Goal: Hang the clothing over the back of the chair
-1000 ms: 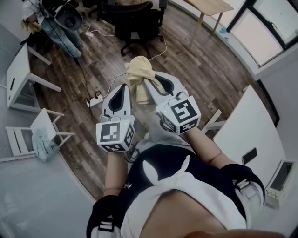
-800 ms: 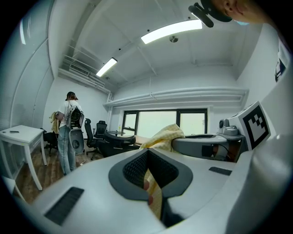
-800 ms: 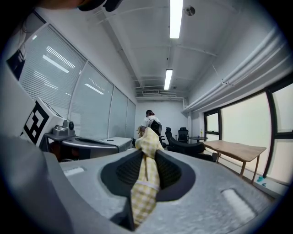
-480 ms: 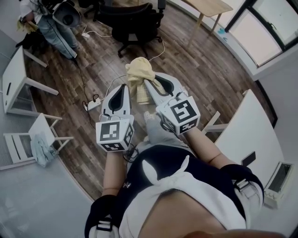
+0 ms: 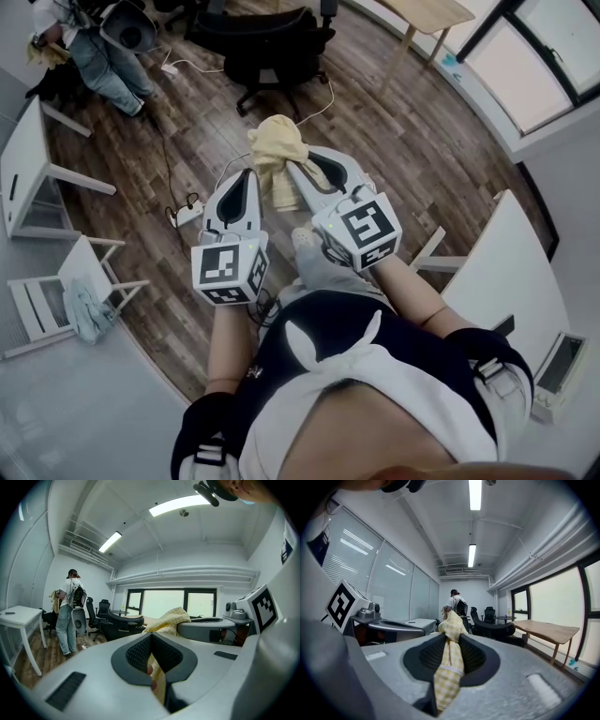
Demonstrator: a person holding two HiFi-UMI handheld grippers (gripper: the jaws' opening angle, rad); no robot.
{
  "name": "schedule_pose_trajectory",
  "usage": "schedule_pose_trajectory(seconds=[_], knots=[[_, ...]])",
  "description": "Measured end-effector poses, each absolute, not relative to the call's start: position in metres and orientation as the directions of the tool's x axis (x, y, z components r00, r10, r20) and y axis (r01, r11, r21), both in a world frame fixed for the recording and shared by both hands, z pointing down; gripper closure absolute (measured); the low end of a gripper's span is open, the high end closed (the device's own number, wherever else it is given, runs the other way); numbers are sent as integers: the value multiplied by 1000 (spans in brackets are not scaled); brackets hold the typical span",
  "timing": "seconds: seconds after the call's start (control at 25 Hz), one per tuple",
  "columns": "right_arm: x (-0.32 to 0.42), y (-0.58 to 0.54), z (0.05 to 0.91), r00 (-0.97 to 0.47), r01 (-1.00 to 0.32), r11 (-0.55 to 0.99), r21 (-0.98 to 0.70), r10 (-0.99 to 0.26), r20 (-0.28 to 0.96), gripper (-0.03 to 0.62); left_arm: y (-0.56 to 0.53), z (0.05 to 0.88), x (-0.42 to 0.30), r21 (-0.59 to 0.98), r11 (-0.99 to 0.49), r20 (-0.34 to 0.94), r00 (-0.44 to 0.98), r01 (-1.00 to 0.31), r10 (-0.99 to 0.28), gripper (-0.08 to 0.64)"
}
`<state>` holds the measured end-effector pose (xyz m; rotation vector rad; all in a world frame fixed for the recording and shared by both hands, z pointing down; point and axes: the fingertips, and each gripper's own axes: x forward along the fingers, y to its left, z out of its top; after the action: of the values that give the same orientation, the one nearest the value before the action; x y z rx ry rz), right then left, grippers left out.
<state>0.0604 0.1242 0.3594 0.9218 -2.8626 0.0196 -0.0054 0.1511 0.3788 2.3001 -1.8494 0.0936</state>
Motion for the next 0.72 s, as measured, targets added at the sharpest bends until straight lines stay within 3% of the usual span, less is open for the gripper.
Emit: schedule_pose_trajectory(seconds=[0.72], knots=[[24,31,353,-823,-554,831,47,-555,118,518,58,379,-36,116,-183,157,200,-976,-967,554]])
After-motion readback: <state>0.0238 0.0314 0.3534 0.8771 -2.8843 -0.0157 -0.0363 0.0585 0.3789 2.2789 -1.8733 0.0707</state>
